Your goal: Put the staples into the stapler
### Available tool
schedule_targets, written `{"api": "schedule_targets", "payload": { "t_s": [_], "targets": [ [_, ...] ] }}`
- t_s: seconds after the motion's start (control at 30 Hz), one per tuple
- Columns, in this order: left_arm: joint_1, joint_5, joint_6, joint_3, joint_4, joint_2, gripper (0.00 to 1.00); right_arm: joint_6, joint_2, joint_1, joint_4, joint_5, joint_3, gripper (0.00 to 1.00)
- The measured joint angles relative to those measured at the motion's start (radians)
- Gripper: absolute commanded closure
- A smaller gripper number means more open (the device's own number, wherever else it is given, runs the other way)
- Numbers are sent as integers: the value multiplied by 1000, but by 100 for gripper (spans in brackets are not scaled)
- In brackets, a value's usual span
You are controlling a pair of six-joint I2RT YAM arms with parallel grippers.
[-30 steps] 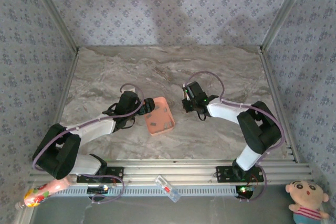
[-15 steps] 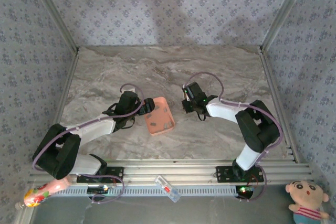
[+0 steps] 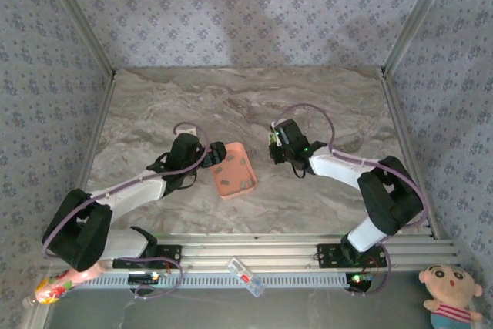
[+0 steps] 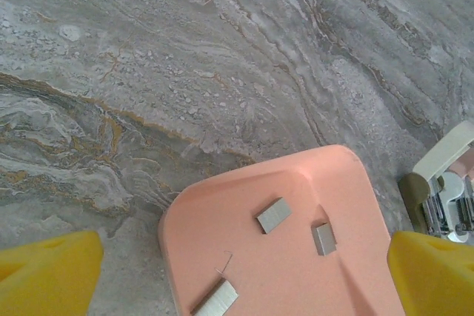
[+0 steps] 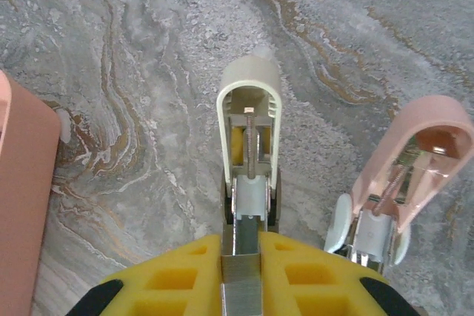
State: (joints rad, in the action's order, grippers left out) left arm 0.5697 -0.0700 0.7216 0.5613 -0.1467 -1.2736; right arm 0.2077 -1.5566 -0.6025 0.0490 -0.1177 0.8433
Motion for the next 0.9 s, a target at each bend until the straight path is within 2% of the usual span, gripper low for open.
{"api": "schedule_targets", "payload": {
  "t_s": [0.33,0.57,0.9],
  "targets": [
    [0,-55,-58,-42,23,98,2,12,56,19,-18,1,-76,82],
    [0,-115,-109,-129,14,186,2,8,65,38,-48,1,-100,82],
    [-10,-188,-148,-234,-34,192,2,-14,79,44,-130,2,-124,82]
  ]
}}
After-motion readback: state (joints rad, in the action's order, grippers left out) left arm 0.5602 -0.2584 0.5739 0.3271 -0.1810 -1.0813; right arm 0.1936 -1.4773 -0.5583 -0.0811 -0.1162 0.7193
